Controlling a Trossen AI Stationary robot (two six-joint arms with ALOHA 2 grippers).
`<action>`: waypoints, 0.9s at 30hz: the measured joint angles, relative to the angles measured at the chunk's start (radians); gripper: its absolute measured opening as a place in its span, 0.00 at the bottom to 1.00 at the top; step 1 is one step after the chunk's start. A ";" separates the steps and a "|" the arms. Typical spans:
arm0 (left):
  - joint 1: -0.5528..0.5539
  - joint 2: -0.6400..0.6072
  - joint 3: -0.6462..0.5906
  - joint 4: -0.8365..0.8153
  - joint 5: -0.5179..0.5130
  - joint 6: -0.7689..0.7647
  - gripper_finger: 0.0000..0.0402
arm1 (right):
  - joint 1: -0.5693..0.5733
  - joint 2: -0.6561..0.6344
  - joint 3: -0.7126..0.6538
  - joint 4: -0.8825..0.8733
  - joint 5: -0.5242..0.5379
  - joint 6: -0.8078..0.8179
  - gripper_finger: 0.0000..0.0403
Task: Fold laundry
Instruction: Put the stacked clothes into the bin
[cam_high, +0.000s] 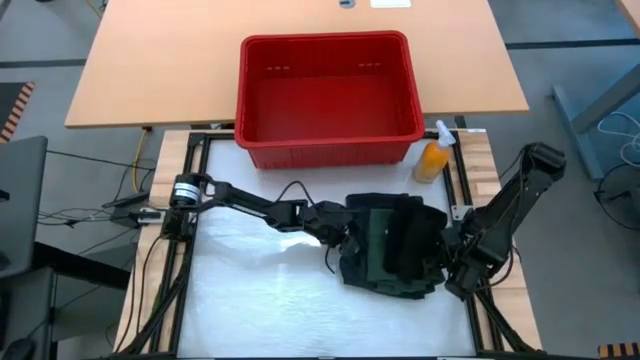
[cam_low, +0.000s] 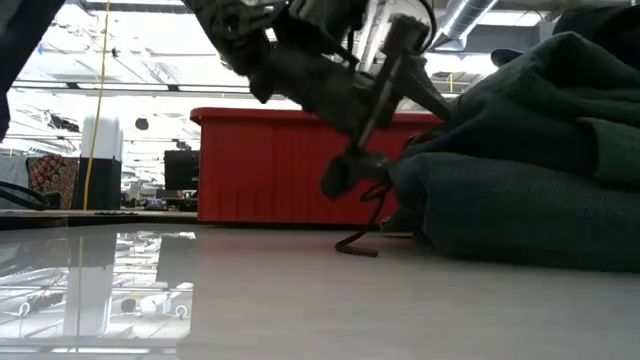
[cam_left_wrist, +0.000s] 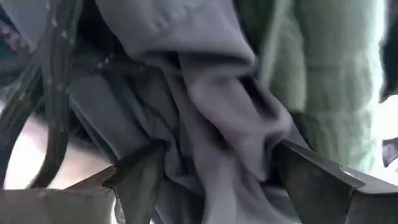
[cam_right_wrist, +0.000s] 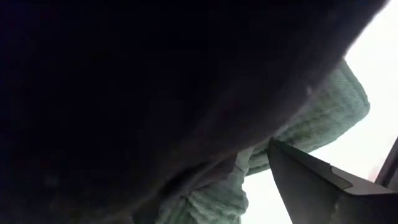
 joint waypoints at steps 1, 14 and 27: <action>0.001 0.016 0.002 0.018 0.004 -0.010 0.73 | 0.000 0.003 0.001 0.001 0.001 0.000 0.74; -0.021 0.216 0.055 0.177 -0.009 -0.167 0.73 | -0.062 0.144 0.002 0.130 0.037 -0.033 0.74; -0.027 0.262 0.135 0.088 0.051 -0.173 0.50 | -0.087 0.271 0.014 0.313 0.052 -0.036 0.60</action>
